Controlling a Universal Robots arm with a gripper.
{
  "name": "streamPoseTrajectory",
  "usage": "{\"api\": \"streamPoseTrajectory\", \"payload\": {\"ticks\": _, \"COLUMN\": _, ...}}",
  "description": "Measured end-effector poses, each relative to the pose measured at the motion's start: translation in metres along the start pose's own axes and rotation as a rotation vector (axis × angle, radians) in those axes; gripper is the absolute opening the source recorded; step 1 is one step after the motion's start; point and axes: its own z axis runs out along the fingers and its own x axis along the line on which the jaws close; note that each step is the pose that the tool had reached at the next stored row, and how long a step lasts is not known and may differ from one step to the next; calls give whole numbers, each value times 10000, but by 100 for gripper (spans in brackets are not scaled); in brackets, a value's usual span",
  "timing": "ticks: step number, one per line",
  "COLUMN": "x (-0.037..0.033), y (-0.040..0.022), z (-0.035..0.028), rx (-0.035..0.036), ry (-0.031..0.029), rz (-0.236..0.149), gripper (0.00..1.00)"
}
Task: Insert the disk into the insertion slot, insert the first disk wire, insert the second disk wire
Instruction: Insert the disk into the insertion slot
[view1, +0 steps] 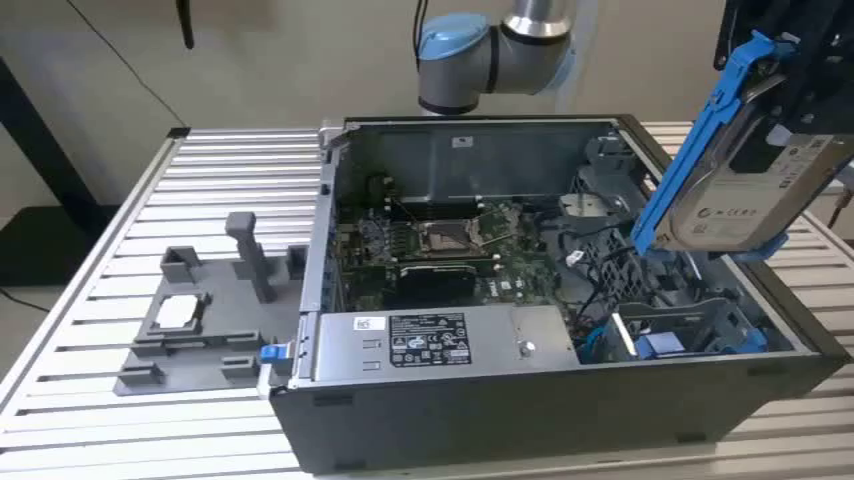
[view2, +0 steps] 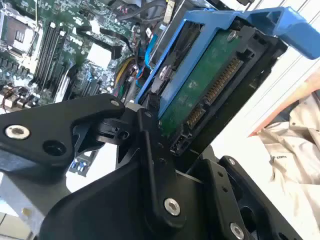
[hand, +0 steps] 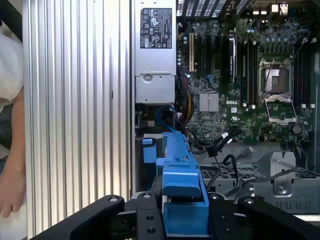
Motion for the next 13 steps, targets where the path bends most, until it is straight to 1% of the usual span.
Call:
{"api": "streamPoseTrajectory", "payload": {"ticks": 5, "x": 0, "y": 0, "z": 4, "rx": 0, "ry": 1, "rz": 0, "gripper": 33}}
{"api": "streamPoseTrajectory", "payload": {"ticks": 13, "x": 4, "y": -6, "z": 34, "rx": 0, "ry": 1, "rz": 0, "gripper": 33}}
